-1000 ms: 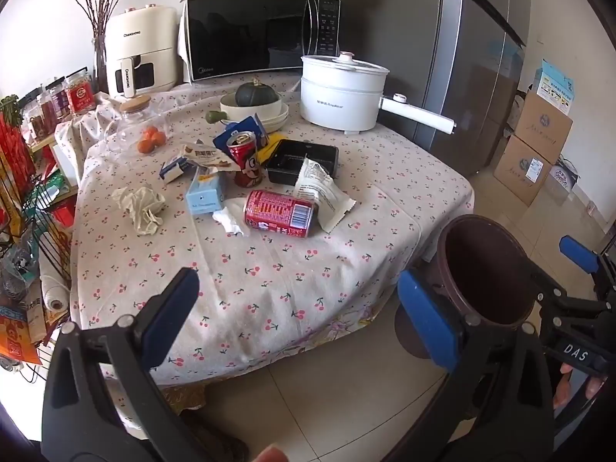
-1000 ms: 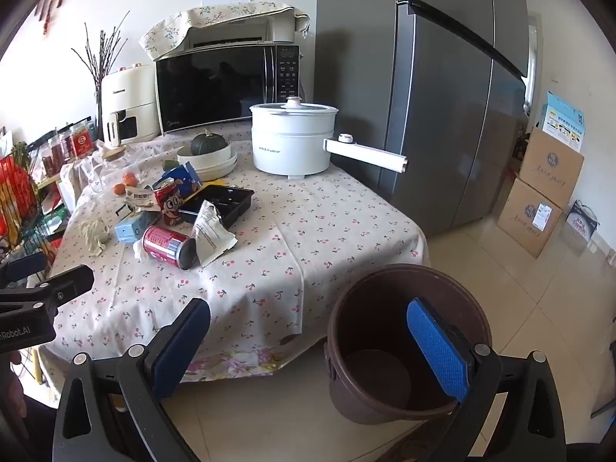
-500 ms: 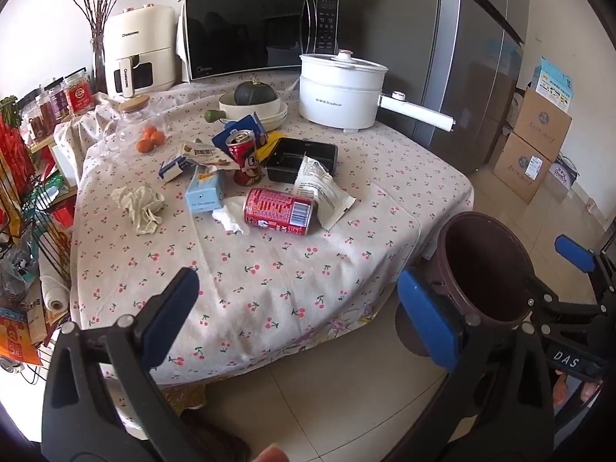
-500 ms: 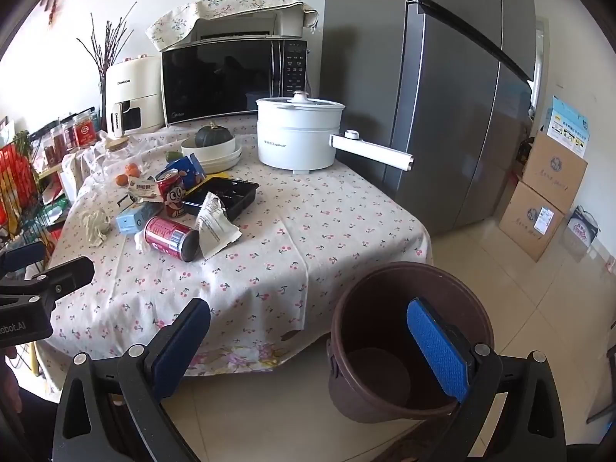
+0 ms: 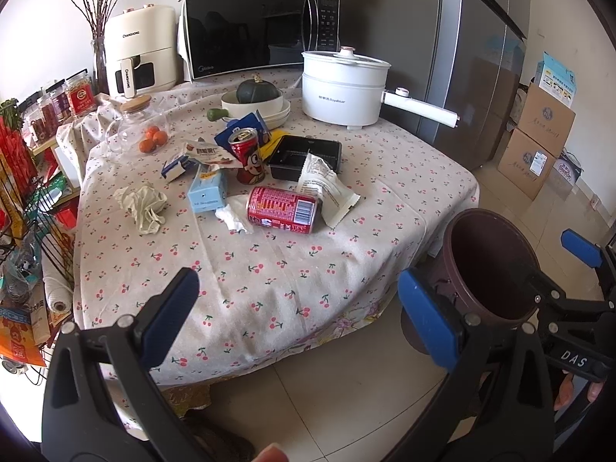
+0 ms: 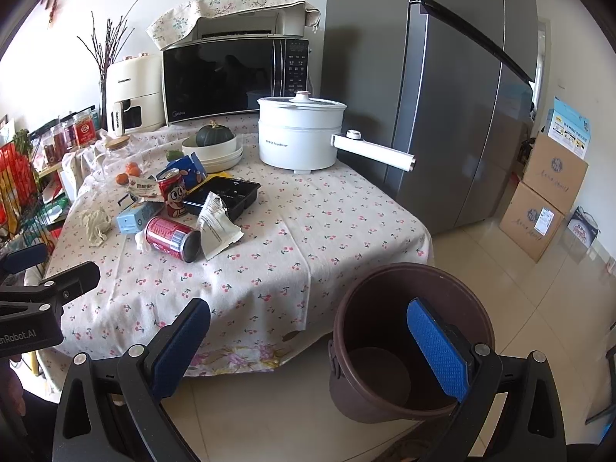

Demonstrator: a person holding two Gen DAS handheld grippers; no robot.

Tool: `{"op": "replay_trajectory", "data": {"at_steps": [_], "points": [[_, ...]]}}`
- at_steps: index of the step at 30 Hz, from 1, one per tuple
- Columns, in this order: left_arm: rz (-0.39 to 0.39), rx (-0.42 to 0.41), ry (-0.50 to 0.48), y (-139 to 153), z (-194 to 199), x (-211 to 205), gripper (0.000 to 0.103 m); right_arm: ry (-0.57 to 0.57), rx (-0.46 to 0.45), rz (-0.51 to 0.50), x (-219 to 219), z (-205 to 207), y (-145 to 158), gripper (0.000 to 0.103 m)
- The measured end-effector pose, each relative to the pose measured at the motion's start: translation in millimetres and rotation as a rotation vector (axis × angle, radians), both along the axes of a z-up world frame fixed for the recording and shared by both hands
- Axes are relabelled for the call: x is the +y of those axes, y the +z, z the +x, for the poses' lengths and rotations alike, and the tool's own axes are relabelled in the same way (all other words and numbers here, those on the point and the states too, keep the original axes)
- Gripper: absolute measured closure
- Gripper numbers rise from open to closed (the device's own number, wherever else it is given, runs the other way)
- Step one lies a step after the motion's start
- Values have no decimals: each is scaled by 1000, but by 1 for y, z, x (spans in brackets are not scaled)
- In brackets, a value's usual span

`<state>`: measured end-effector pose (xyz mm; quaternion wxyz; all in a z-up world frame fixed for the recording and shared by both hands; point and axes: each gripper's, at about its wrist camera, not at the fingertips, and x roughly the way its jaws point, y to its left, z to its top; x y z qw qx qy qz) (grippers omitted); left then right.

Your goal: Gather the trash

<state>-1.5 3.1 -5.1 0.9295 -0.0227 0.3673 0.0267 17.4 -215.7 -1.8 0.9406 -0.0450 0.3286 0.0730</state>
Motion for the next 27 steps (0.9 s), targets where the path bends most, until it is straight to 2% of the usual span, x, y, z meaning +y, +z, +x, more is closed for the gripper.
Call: {"op": "replay_trajectory", "data": {"at_steps": [27], "points": [[30,4,1,-4,0,-3,0,-39,-8,26,-8,1,4,0]]}}
